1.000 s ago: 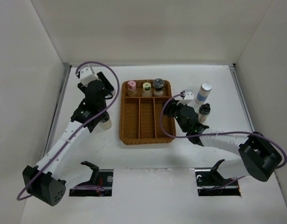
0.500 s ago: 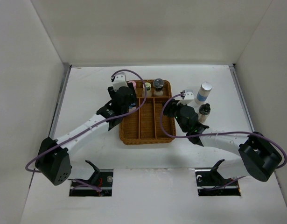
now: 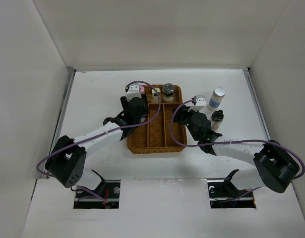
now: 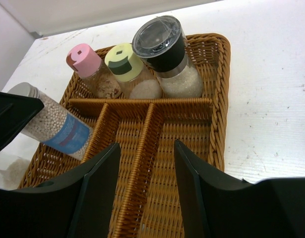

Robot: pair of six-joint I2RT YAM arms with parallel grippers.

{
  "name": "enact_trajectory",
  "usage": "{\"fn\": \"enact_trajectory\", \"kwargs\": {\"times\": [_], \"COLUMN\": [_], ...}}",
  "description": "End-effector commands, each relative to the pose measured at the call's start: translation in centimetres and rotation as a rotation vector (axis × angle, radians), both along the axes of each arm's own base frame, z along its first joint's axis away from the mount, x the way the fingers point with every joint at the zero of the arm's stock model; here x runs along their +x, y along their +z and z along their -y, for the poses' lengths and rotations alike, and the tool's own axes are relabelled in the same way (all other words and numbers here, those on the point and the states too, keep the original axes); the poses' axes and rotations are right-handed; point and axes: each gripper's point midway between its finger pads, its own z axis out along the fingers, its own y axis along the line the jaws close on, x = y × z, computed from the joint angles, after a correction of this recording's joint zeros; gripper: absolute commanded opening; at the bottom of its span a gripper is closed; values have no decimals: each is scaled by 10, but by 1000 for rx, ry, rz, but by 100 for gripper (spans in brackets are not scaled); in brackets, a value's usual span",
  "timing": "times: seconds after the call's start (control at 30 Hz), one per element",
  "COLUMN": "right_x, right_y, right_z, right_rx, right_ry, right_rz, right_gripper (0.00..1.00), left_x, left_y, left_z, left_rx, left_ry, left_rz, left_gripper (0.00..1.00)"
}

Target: Organize the condiment bottles

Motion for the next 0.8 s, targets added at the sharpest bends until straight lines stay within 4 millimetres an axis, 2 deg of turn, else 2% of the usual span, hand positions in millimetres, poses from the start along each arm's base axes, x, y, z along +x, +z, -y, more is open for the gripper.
{"fn": "enact_trajectory", "kwargs": {"times": [0.0, 0.1, 0.17, 0.3, 0.37, 0.5, 0.6, 0.77], "right_x": [8, 7, 7, 6, 6, 7, 7, 8], "right_y": [23, 25, 25, 26, 27, 26, 26, 23], "right_z": [-3, -3, -2, -2, -2, -3, -1, -1], "right_rx": [45, 52, 52, 53, 54, 52, 52, 47], "right_ry": [-17, -18, -19, -18, -18, -18, -21, -24], "right_rz": [54, 58, 58, 59, 60, 58, 58, 51], "right_gripper": [54, 54, 55, 55, 55, 55, 55, 55], "left_x": [7, 5, 4, -4, -9, -36, -60, -102], "left_y": [30, 35, 45, 76, 99, 139, 137, 108], "left_z": [14, 12, 10, 5, 2, -8, -33, -90], "left_rx": [-56, -50, -51, -82, -109, -134, -120, -85], "left_ry": [-24, -16, -19, -15, -23, -43, 14, 160], "left_rz": [114, 128, 144, 208, 249, 322, 307, 233], "left_gripper": [61, 73, 78, 81, 82, 80, 75, 74]}}
